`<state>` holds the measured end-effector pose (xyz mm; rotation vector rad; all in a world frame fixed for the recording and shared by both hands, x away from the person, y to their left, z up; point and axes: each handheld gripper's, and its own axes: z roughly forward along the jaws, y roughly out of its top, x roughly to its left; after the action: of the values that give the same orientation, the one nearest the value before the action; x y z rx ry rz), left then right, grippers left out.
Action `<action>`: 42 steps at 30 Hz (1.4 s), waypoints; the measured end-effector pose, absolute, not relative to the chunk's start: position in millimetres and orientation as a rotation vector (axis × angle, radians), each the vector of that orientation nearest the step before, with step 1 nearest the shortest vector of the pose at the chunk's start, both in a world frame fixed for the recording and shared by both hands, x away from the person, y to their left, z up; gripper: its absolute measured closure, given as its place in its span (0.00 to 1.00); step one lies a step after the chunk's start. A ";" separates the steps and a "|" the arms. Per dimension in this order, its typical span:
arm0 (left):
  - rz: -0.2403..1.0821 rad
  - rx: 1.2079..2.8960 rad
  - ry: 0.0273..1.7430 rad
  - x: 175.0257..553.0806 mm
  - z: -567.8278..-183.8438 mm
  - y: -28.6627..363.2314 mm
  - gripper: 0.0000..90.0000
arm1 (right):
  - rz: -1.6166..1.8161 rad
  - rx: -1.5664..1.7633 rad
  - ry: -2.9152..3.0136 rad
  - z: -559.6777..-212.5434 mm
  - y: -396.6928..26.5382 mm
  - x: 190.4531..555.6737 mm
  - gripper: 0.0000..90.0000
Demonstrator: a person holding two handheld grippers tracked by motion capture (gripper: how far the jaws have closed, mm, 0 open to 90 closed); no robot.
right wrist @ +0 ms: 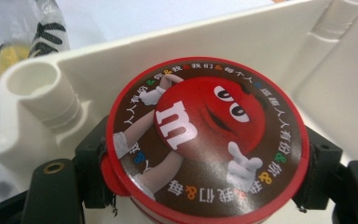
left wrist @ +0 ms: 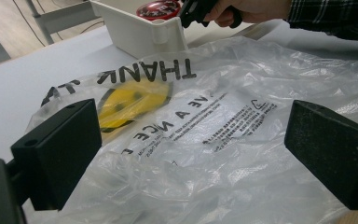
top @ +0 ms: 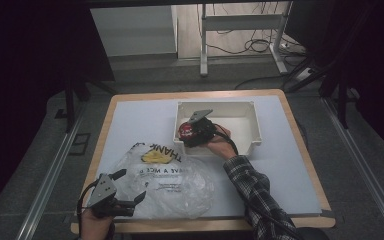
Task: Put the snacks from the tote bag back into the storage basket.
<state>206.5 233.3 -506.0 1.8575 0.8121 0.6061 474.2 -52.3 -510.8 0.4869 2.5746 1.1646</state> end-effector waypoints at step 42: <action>0.604 1.863 0.810 206.6 -506.7 231.8 0.04 | 1.201 0.524 2.606 -492.5 -61.2 477.3 0.06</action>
<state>206.6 231.8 -506.7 1.8632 0.8103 0.6035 477.3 -61.2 -492.5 0.5239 2.6061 1.2010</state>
